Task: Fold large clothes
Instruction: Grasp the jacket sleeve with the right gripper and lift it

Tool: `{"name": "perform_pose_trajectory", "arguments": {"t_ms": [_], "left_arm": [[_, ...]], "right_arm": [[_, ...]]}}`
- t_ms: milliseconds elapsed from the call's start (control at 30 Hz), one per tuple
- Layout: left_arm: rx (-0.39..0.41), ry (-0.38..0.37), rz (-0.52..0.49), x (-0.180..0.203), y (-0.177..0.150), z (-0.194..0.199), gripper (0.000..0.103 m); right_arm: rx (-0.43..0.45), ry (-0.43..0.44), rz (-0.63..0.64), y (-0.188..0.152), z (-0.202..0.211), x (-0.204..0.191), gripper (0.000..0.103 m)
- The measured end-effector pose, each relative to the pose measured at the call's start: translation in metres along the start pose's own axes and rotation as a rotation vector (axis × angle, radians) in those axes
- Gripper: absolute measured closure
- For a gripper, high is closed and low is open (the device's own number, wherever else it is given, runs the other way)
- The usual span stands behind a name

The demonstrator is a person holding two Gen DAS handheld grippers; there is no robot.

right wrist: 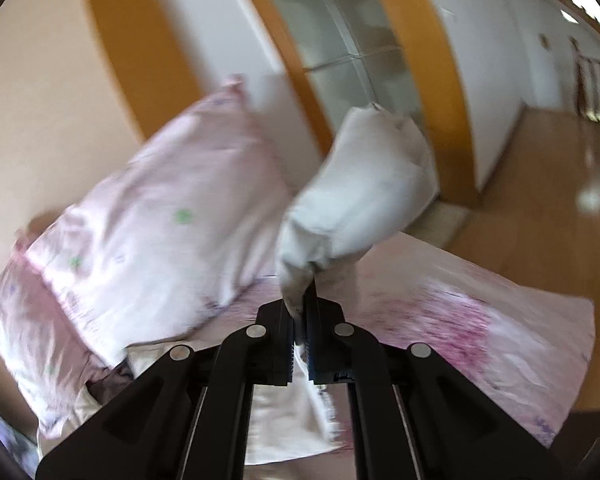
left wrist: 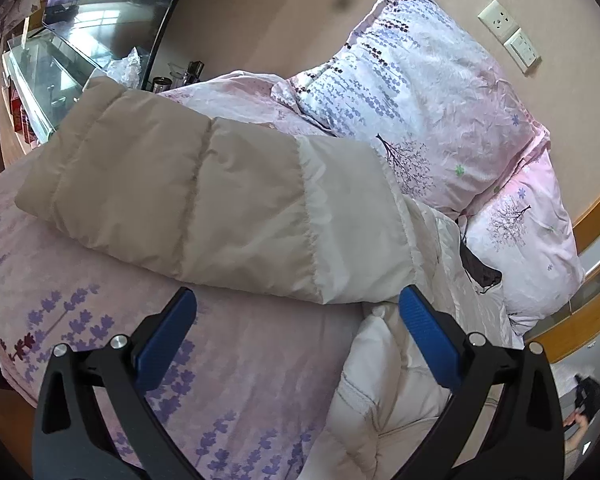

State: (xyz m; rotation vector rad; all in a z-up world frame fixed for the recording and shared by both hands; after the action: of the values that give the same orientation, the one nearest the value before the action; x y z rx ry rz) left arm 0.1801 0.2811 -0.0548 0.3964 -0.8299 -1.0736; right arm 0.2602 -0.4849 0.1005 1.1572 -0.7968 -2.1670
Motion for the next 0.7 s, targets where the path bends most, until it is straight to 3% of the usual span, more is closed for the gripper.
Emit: {"name": "perform_pose_trajectory", "arguments": {"t_ms": [167, 300, 433, 533, 700], "left_arm": [[0.025, 0.037, -0.025, -0.003, 0.004, 0.006, 0.002], [0.028, 0.043, -0.021, -0.006, 0.004, 0.008, 0.002], [0.022, 0.042, -0.004, -0.011, 0.001, 0.009, 0.006], [0.015, 0.053, 0.003, -0.014, 0.000, 0.009, 0.008], [0.008, 0.044, 0.033, -0.018, 0.000, 0.010, 0.011]], "right_arm": [[-0.050, 0.130, 0.143, -0.028, 0.009, -0.083, 0.099], [-0.136, 0.282, 0.315, -0.082, 0.024, -0.170, 0.099], [-0.253, 0.367, 0.439, -0.145, 0.019, -0.228, 0.099], [-0.381, 0.366, 0.530, -0.204, 0.001, -0.258, 0.099], [-0.577, 0.245, 0.696, -0.298, -0.033, -0.265, 0.099]]}}
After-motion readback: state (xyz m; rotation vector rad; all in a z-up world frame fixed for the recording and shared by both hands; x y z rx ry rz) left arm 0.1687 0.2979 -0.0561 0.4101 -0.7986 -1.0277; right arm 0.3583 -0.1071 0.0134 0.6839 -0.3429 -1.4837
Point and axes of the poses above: each gripper's, at about its wrist camera, not at the fingertips, and z roughly against the way its jaws point, x to its right, y to its top, the point moved 6 cm from there along -z, roughly the way its jaws point, and after that the axes turned 12 degrees about -z, right-handed, at the moved point
